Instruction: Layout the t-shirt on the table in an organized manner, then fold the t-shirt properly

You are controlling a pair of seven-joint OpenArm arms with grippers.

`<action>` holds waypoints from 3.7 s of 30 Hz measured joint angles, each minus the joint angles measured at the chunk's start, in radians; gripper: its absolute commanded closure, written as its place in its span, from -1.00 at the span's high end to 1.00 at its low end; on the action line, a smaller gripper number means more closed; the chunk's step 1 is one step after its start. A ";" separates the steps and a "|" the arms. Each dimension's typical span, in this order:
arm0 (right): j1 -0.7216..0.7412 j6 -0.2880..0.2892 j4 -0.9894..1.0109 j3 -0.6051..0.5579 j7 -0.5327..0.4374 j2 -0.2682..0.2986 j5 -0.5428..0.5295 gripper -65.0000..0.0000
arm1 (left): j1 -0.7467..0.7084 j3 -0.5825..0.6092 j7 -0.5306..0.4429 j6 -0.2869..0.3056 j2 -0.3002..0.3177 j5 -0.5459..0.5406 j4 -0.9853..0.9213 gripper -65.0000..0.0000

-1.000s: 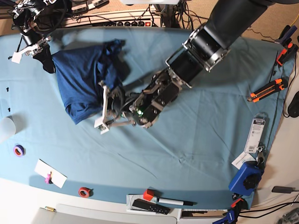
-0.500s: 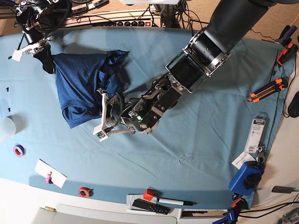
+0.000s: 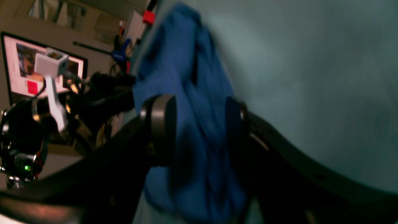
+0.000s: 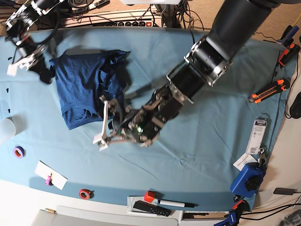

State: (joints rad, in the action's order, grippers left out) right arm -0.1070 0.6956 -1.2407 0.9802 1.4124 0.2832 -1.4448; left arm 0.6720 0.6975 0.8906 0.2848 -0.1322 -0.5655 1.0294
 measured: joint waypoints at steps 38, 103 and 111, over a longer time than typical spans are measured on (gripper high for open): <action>0.146 0.005 0.004 -0.203 -0.030 -0.028 0.400 0.04 | 0.123 -0.002 0.096 -0.001 0.052 0.023 0.077 0.20; 0.144 0.001 0.006 -0.169 -0.246 0.393 0.791 -0.12 | 0.124 -0.002 0.042 0.000 0.077 0.077 0.078 0.20; 0.157 0.001 -0.050 -0.141 -0.405 0.437 0.629 -0.22 | 0.137 -0.005 -0.076 0.042 0.135 0.126 0.080 -0.03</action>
State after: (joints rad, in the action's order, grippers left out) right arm 0.0502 0.6964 -1.2903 0.8391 1.0073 0.7204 -0.8158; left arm 0.8093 0.6922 0.8150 0.3267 0.0029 -0.4397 1.1099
